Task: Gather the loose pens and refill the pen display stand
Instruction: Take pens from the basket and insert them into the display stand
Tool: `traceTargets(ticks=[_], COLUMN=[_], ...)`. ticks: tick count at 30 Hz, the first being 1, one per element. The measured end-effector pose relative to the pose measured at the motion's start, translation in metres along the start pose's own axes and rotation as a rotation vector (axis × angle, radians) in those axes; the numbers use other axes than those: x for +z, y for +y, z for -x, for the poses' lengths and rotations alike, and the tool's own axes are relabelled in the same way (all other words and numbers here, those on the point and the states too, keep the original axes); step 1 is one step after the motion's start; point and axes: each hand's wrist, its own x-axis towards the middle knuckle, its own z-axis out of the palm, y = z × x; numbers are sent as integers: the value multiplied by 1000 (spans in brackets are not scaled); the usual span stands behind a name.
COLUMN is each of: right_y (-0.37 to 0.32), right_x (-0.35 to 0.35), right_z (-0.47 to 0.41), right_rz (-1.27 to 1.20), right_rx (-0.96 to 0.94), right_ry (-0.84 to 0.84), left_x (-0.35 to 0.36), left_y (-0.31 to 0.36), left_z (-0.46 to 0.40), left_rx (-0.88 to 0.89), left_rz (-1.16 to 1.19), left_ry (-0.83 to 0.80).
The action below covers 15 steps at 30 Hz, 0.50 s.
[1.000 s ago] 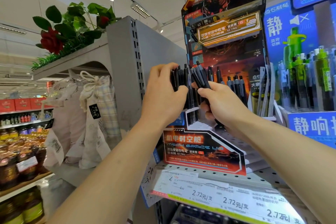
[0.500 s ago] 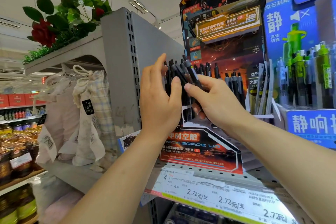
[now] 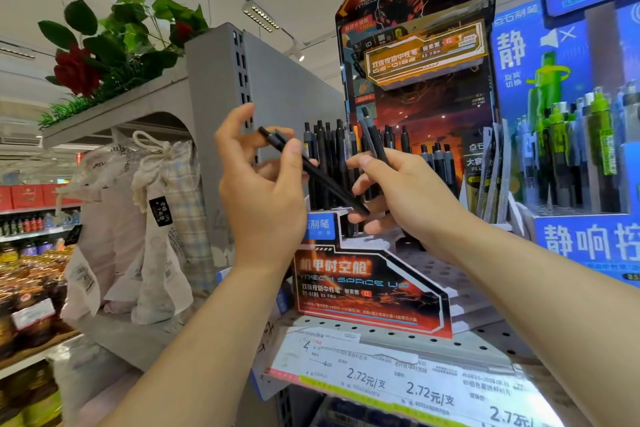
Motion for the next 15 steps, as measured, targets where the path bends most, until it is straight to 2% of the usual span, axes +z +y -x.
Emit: traceTargets(ticks=[5,8,12,15], right_y=[10,13,14,15], right_x=[-6,-8,-8,-7], right_z=[-7,-10,-10,-13], right_rz=[182,265,308,303], right_rx=[-25,-21,0,-24], right_ry=[105,87,64,77], left_x=[-11,-12,-7,-2], left_y=[5,4,-1,-1], left_z=[-17,-24,-31,-36], left_rx=[-6,6,-63,-46], left_rz=[18,-52,-203,-323], left_ry=[40,8,-142,-278])
